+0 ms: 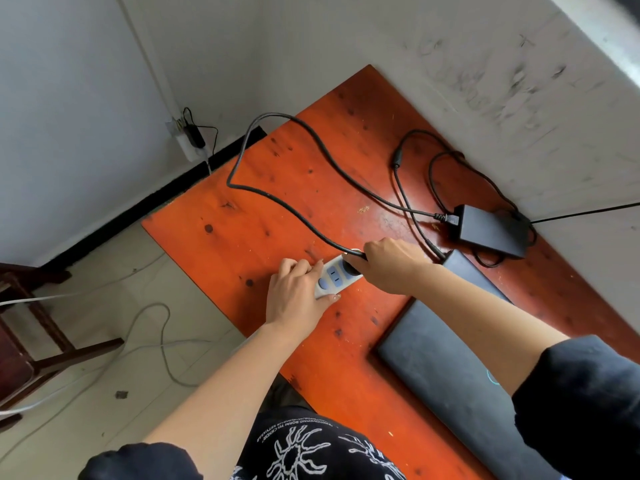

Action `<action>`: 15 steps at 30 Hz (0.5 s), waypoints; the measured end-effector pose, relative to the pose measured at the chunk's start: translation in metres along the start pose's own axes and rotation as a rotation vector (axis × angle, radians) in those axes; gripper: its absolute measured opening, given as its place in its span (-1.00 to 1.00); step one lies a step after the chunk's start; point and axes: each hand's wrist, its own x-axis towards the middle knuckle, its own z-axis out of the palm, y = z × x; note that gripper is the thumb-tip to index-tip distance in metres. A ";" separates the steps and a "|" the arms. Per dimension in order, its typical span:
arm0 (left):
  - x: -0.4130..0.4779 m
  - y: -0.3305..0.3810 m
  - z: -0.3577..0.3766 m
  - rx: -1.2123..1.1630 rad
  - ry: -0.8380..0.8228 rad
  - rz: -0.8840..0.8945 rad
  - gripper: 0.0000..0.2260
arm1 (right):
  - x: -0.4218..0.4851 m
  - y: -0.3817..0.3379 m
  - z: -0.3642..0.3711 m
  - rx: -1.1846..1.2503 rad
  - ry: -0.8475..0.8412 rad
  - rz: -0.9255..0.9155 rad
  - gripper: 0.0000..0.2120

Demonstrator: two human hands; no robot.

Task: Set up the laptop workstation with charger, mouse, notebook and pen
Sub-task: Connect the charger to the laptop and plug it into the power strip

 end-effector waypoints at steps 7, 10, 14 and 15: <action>-0.001 -0.002 0.001 -0.045 0.008 0.018 -0.39 | 0.007 0.006 -0.010 0.315 -0.197 0.023 -0.54; -0.002 -0.004 0.004 -0.055 0.018 0.027 -0.40 | 0.003 0.004 -0.005 0.324 -0.204 0.030 -0.58; -0.003 -0.004 0.005 -0.070 0.040 0.037 -0.42 | 0.002 0.001 -0.002 0.324 -0.196 0.022 -0.61; -0.002 -0.003 0.005 -0.074 0.047 0.042 -0.42 | 0.005 0.005 -0.002 0.361 -0.201 0.030 -0.59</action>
